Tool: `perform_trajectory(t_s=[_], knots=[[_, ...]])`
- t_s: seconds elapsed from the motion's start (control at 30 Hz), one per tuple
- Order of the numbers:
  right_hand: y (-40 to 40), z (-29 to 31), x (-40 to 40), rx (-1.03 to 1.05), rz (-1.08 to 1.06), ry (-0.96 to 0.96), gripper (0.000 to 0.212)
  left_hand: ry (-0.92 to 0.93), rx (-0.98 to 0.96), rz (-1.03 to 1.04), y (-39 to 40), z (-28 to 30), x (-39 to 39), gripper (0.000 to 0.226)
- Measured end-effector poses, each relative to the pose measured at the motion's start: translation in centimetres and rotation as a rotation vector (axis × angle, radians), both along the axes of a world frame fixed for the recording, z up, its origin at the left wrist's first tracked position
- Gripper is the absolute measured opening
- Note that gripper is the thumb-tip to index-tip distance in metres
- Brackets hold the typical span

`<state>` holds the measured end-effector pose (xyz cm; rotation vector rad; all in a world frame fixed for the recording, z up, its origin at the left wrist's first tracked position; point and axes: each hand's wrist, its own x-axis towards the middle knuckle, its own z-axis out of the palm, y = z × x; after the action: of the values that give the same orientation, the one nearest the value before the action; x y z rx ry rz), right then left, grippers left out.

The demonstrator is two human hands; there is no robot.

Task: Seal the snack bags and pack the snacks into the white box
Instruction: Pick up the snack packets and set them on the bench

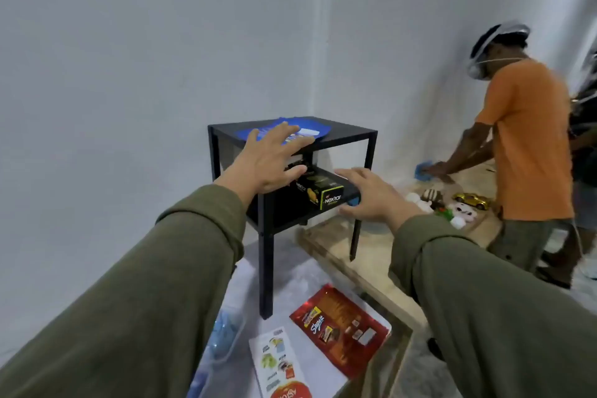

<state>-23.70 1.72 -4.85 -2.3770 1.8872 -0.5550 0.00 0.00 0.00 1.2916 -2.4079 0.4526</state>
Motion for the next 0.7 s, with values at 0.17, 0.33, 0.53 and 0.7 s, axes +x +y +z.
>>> perform_trajectory(t_s=[0.17,0.33,0.53,0.7], knots=[[-5.1,-2.2,-2.8,0.056,0.15,0.134,0.083,-0.037,-0.038,0.194,-2.0,-1.2,-3.1,0.058],[-9.0,-4.5,-3.6,0.04,0.296,0.183,0.09,-0.172,-0.045,0.341,-3.1,-1.4,-4.3,0.058],[-11.7,-6.5,-2.5,-0.012,0.395,0.24,0.094,-0.257,0.01,0.42,-4.4,-1.2,-4.4,0.059],[-12.6,-7.1,-2.3,-0.029,0.42,0.236,0.083,-0.271,0.005,0.394,-4.5,-1.8,-4.9,0.06]])
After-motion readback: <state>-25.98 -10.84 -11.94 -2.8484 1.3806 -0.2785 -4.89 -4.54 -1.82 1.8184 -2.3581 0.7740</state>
